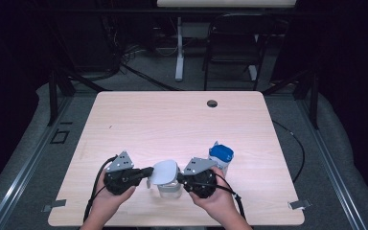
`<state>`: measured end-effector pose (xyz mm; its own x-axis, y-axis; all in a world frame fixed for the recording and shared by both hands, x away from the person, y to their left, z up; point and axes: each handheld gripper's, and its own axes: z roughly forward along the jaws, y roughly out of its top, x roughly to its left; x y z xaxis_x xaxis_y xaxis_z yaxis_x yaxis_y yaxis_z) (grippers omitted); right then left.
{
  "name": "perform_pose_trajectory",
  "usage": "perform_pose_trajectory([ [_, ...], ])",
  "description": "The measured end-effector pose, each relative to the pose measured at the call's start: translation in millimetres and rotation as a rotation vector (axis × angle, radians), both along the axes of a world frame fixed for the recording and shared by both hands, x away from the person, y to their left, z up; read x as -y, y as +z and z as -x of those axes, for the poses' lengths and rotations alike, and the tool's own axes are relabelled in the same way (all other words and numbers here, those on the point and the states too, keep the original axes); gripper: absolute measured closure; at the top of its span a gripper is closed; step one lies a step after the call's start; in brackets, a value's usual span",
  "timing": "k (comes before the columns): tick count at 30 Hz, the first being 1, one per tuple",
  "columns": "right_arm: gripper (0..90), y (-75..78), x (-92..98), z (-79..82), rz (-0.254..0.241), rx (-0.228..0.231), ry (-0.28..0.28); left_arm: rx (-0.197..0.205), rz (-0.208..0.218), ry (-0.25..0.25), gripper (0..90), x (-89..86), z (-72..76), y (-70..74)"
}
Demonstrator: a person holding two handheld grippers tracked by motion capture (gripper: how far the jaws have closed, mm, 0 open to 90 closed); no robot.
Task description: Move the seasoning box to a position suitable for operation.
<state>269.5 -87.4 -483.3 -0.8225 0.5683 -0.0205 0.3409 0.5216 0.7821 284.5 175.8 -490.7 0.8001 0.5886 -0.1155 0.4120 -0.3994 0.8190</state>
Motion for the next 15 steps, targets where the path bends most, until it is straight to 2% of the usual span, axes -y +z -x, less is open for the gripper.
perform_pose_trajectory([
  [4, 87.7, 1.0, -0.2, -0.1, -0.012, 0.002, -0.003, -0.004, -0.013, 0.007, 90.0, -1.0, -0.5, -1.0],
  [7, 87.2, 1.3, -0.9, 0.5, -0.005, 0.001, 0.000, -0.011, -0.060, 0.016, 90.0, 1.3, -1.0, -5.2],
  [10, 87.2, 1.4, -1.6, 0.8, -0.009, 0.001, 0.003, -0.026, -0.059, 0.010, 90.0, 1.2, -2.5, -8.1],
  [15, 87.0, 2.5, -3.9, 1.1, -0.010, 0.007, 0.007, -0.030, -0.064, 0.009, 90.0, -0.2, -3.4, -9.1],
])
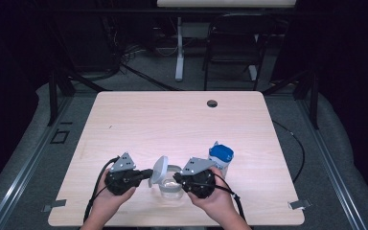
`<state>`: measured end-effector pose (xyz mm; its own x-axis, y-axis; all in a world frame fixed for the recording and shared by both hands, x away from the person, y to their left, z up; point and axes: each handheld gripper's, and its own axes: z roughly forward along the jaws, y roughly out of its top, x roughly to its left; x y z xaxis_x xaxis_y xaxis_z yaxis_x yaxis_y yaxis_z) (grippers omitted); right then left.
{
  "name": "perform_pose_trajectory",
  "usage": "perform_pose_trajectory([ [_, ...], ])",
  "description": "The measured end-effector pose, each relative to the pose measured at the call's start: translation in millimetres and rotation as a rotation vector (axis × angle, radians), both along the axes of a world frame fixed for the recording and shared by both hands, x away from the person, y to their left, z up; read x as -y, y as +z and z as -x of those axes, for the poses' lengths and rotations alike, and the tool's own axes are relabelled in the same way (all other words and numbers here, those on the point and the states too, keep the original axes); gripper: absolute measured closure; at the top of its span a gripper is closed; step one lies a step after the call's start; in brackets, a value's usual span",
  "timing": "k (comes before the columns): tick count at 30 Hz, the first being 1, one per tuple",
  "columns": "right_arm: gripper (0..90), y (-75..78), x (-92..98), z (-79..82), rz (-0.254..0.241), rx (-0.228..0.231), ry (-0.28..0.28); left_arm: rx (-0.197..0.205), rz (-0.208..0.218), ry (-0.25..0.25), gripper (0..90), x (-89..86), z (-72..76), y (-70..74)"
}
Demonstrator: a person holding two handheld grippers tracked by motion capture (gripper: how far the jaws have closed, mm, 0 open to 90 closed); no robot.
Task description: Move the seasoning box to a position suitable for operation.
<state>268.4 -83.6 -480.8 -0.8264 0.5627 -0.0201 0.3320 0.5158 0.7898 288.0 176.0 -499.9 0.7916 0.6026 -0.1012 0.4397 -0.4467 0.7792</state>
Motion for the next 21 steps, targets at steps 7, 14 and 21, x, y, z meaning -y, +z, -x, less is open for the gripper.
perform_pose_trajectory([
  [7, 87.0, 3.7, -2.6, 0.4, -0.002, 0.010, 0.001, -0.001, -0.001, 0.004, 90.0, -1.4, -0.1, -1.5],
  [14, 87.1, 6.4, -4.4, 0.0, 0.002, 0.014, 0.001, 0.011, 0.016, 0.015, 90.0, -5.5, 0.0, 2.0],
  [21, 87.4, 7.8, -5.2, -2.3, 0.005, 0.009, 0.002, 0.014, 0.030, 0.040, 90.0, -14.7, -0.8, 3.9],
])
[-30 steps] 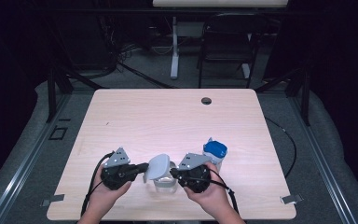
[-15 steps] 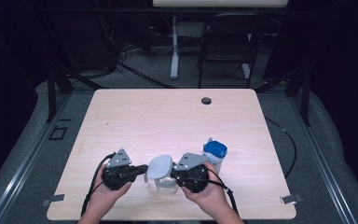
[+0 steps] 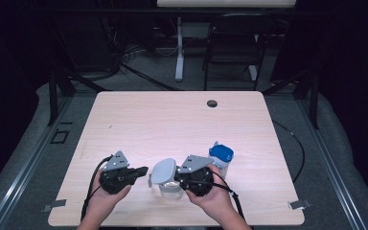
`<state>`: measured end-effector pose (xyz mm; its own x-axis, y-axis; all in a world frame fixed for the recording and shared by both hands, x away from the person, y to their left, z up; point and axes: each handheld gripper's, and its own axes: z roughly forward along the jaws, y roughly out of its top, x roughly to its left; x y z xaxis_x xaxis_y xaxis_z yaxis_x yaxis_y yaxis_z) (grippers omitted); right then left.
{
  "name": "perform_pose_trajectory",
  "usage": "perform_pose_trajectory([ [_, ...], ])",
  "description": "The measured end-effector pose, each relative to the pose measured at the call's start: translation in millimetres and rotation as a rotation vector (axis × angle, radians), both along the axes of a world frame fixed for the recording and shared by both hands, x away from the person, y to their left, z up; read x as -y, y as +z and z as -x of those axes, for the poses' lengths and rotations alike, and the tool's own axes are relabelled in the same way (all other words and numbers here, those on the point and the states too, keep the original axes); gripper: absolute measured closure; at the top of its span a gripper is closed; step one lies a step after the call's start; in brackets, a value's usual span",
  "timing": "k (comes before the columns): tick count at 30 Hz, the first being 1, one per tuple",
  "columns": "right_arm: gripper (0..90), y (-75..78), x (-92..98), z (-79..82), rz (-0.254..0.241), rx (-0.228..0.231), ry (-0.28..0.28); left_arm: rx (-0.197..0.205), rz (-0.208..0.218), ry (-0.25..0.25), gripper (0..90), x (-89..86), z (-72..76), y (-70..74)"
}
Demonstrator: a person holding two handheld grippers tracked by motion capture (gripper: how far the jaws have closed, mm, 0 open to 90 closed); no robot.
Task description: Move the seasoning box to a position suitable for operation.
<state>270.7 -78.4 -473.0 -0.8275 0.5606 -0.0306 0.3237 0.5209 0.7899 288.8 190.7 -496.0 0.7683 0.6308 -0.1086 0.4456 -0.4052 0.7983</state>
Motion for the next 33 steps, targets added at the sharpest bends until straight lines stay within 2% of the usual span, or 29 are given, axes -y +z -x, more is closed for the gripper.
perform_pose_trajectory([
  [7, 87.7, 1.9, -1.7, -0.9, 0.004, -0.001, -0.001, -0.003, 0.006, 0.029, 88.9, -7.1, -1.2, -1.9],
  [14, 87.7, 6.8, -6.2, -2.4, 0.008, 0.007, 0.007, 0.014, 0.010, 0.069, 79.4, -15.1, -3.2, -3.1],
  [16, 87.7, 7.2, -6.6, -2.7, 0.009, 0.010, 0.006, 0.014, 0.009, 0.069, 76.0, -15.7, -3.4, -3.2],
  [17, 87.6, 8.0, -7.3, -3.0, 0.009, 0.010, 0.003, 0.001, 0.016, 0.070, 74.0, -16.8, -4.0, -3.6],
  [20, 87.7, 9.1, -8.0, -3.4, 0.015, 0.011, 0.008, 0.002, 0.015, 0.073, 71.3, -17.5, -3.5, -3.4],
  [22, 87.7, 9.6, -9.6, -3.2, 0.002, 0.010, 0.008, 0.005, 0.016, 0.076, 68.5, -18.5, -3.3, -3.0],
  [25, 87.8, 11.1, -11.5, -2.8, 0.005, 0.014, 0.013, 0.006, 0.031, 0.084, 64.6, -20.9, -3.6, -3.4],
  [33, 87.8, 15.3, -17.0, -3.8, 0.002, 0.020, 0.020, -0.001, 0.031, 0.110, 62.0, -26.7, -5.8, -6.1],
])
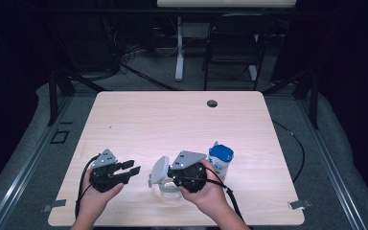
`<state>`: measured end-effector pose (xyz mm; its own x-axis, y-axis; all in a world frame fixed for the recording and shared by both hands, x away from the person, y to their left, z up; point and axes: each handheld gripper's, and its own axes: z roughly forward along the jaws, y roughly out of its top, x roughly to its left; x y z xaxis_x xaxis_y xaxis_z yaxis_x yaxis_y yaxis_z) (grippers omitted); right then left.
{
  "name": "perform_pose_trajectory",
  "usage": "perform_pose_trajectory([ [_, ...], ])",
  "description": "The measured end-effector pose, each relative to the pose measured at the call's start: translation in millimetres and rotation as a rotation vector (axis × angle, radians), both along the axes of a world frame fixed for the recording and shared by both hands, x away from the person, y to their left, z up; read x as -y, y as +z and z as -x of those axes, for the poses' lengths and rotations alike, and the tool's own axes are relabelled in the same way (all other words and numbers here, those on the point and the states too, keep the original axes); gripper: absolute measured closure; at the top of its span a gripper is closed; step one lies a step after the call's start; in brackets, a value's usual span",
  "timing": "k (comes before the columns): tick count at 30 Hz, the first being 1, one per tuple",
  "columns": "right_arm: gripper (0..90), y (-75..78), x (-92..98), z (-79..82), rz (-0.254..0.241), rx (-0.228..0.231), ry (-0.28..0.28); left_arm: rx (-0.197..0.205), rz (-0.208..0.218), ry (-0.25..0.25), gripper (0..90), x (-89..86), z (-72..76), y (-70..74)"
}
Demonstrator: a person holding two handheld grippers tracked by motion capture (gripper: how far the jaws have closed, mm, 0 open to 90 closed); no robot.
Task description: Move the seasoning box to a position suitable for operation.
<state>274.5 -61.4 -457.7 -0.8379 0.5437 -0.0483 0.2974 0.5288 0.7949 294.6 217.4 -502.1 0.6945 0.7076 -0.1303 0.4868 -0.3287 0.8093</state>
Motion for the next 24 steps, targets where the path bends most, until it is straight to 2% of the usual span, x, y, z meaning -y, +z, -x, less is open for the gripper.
perform_pose_trajectory([
  [4, 87.8, 1.7, -2.1, -0.3, 0.003, 0.002, 0.005, -0.004, 0.004, 0.008, 61.4, -1.0, -0.3, -1.5],
  [12, 87.9, 3.8, -8.3, 0.6, -0.022, 0.010, 0.026, -0.009, 0.003, 0.004, 61.4, -0.9, -1.4, -4.1],
  [24, 87.6, 8.0, -16.6, 2.2, -0.010, 0.006, 0.061, -0.018, -0.002, -0.002, 61.5, 1.3, -2.0, -6.7],
])
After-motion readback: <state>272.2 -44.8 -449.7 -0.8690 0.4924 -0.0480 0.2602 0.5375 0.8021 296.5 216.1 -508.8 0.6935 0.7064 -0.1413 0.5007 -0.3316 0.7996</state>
